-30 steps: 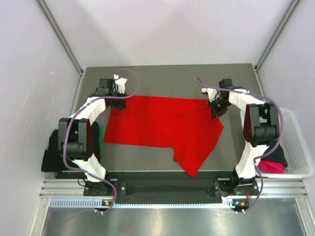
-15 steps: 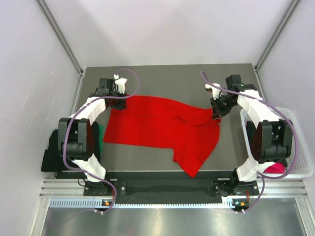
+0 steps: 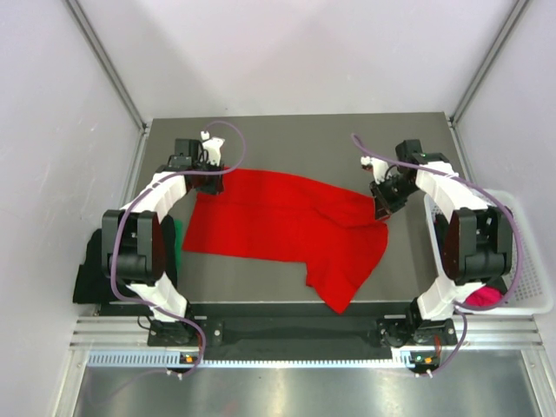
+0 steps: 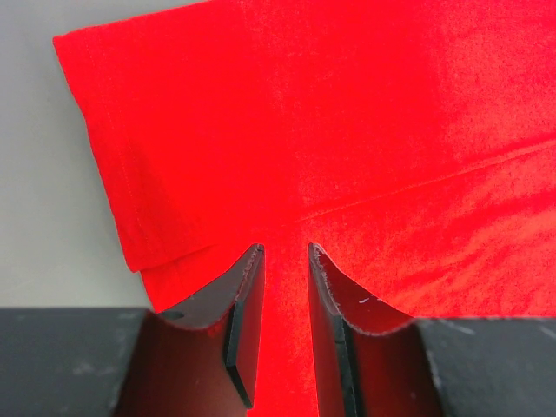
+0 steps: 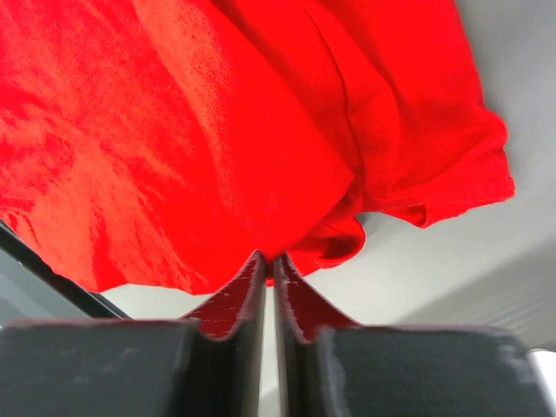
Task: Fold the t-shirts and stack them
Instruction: Fold the tshirt
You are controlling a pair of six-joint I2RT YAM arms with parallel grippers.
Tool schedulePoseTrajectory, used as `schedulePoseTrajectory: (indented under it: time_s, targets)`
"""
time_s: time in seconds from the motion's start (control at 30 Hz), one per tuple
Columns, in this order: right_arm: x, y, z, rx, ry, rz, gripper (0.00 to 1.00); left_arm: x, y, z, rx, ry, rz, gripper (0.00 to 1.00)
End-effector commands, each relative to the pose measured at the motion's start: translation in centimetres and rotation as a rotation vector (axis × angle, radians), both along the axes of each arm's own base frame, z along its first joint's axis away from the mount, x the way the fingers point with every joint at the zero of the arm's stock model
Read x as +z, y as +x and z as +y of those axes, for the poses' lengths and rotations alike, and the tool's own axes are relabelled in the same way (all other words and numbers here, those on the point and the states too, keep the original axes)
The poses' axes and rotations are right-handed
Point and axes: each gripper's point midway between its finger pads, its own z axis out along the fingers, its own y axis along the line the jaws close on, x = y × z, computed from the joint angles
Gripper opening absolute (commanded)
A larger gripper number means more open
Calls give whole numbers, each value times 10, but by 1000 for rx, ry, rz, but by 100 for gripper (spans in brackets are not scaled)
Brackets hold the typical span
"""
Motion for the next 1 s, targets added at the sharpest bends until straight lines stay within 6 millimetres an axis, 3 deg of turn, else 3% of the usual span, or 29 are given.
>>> schedulePoseTrajectory:
  time_s: [0.0,0.2,0.5,0.73,0.97]
  targets:
    - [7,3,1,0,21,-15,3,19,2,-4,-8,-21,-53,32]
    - [19,-13,11,21,79,33,0,19,3,-4,-11,-21,-55,32]
    - [56,-55,50,65,339,184,0,20,2,-4,-10,-23,-56,32]
    - [92,-65,77,143,576,248,0,18,3,-4,-11,-19,-56,32]
    - [101,-68,88,165,702,310,2,17,3,-4,-11,-17,-57,32]
